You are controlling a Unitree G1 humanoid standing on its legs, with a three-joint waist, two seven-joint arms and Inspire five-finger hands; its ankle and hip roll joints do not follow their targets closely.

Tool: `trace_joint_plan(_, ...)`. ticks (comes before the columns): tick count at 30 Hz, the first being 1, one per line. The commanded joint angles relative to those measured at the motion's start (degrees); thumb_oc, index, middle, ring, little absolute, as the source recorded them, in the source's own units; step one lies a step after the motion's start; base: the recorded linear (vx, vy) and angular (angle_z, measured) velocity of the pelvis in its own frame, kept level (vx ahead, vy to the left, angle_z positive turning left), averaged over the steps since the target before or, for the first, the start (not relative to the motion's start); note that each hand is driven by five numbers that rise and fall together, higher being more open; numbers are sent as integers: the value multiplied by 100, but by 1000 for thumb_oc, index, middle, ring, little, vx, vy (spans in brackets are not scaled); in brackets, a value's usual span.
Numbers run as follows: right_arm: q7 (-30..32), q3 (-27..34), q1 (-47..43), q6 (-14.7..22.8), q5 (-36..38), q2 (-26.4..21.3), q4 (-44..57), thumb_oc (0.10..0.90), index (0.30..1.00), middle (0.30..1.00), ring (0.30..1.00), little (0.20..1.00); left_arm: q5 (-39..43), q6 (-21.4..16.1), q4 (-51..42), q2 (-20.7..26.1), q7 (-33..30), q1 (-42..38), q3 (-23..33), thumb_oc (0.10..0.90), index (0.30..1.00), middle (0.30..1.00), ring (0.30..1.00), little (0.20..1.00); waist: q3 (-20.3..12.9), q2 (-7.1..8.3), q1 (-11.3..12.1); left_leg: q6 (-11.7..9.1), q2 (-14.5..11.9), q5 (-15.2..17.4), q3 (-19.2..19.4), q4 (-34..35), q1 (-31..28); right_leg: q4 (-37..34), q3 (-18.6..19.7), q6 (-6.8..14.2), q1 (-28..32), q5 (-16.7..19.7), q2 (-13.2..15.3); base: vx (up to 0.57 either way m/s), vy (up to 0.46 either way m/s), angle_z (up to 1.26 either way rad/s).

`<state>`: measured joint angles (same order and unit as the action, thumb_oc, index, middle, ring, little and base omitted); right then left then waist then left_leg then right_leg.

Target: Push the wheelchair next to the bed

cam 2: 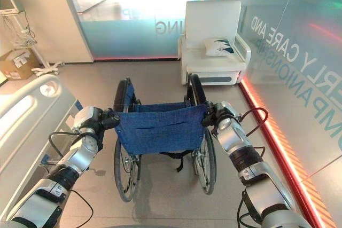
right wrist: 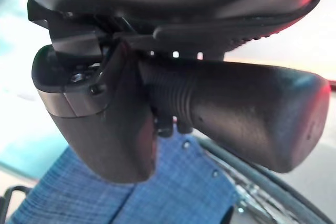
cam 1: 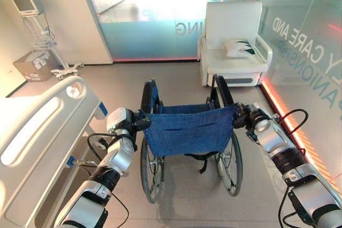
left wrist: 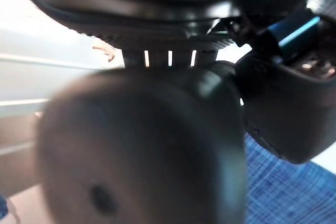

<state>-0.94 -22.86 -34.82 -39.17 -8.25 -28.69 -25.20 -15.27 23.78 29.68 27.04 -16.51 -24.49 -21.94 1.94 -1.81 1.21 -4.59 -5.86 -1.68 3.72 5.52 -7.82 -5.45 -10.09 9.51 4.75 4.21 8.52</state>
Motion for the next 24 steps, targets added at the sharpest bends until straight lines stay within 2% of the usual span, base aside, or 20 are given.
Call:
trace_joint_plan(1,-126,-368,332,1165,335,329,-76,400,300,300,300,300,1094,-924,-111,-159,723,566,-324,400,300,300,300,300,602,232,249,582,877,82,65,-52,51,75,-109,-577,299,-96,-470,0,0,0)
trace_joint_plan(5,-135,-361,414,1293,250,199,22,400,300,300,300,300,1368,-1033,-98,-142,548,619,-139,400,300,300,300,300,583,234,230,583,885,115,116,-101,10,81,-133,-580,318,-113,-438,18,48,2)
trace_joint_plan(8,-78,-440,322,1288,250,147,-56,400,300,300,300,300,1417,-1053,-134,-162,486,538,-89,400,300,300,300,300,678,247,257,559,876,162,207,-445,131,245,-194,-600,303,-133,-336,25,89,5)
trace_joint_plan(11,-1,-465,207,1272,380,132,-196,400,300,300,300,300,1265,-1018,-200,-118,637,399,-78,400,300,300,300,300,773,221,337,647,924,143,66,-519,203,637,-206,-583,268,-240,-251,68,110,8)
trace_joint_plan(12,59,-454,183,1292,452,141,-246,400,300,300,300,300,1233,-988,-251,-50,722,338,-87,400,300,300,300,300,802,203,346,729,940,162,46,-529,202,1075,-205,-545,151,-325,-189,85,151,6)
trace_joint_plan(13,145,-430,178,1342,558,131,-243,400,300,300,300,300,1201,-979,-369,135,844,297,-80,400,300,300,300,300,895,185,304,817,938,183,58,-584,182,1846,-189,-389,-276,-157,-55,57,152,7)
trace_joint_plan(14,182,-412,200,1350,577,121,-189,400,300,300,300,300,1194,-981,-407,199,865,281,-83,400,300,300,300,300,967,147,288,833,919,188,26,-638,193,2375,-177,-338,-511,-5,4,43,126,10)
trace_joint_plan(15,209,-388,227,1347,597,110,-135,400,300,300,300,300,1191,-978,-439,254,891,264,-82,400,300,300,300,300,1020,151,283,848,941,204,9,-693,220,2715,-140,-294,-722,81,59,74,80,21)
trace_joint_plan(16,217,-319,343,1387,629,62,-44,400,300,300,300,300,1172,-983,-484,352,983,270,-26,400,300,300,300,300,1160,155,248,855,983,251,-66,-784,199,3164,-90,-217,-1026,381,88,154,39,-2)
trace_joint_plan(17,208,-277,433,1419,635,30,4,400,300,300,300,300,1146,-994,-484,390,1041,292,13,400,300,300,300,300,1226,183,205,854,1029,290,-135,-809,150,3201,-21,-175,-1209,618,107,236,-4,-2)
trace_joint_plan(18,185,-232,523,1419,609,0,69,400,300,300,300,300,1144,-1000,-496,414,1075,323,44,400,300,300,300,300,1278,210,138,849,1071,334,-221,-805,59,3059,56,-156,-1340,777,94,324,-65,3)
trace_joint_plan(20,97,-144,667,1361,500,-66,242,400,300,300,300,300,1188,-1039,-538,454,1118,409,121,400,300,300,300,300,1312,287,-16,793,1150,445,-357,-735,-177,2307,131,-113,-1543,1108,155,333,-101,24)
trace_joint_plan(21,71,-131,671,1340,474,-76,272,400,300,300,300,300,1186,-1053,-537,458,1110,415,132,400,300,300,300,300,1316,295,-52,778,1158,485,-381,-710,-238,2090,118,-94,-1591,1184,189,355,-169,16)
trace_joint_plan(22,54,-133,601,1323,451,-85,241,400,300,300,300,300,1245,-1104,-445,442,1042,332,90,400,300,300,300,300,1315,327,-143,773,1169,617,-470,-650,-378,1378,149,-73,-1726,1281,277,383,-198,29)
trace_joint_plan(24,37,-150,483,1386,490,-121,96,400,300,300,300,300,1324,-1192,-278,395,931,191,7,400,300,300,300,300,1293,297,-221,769,1109,723,-596,-593,-492,588,225,-69,-1739,1256,279,399,-224,37)
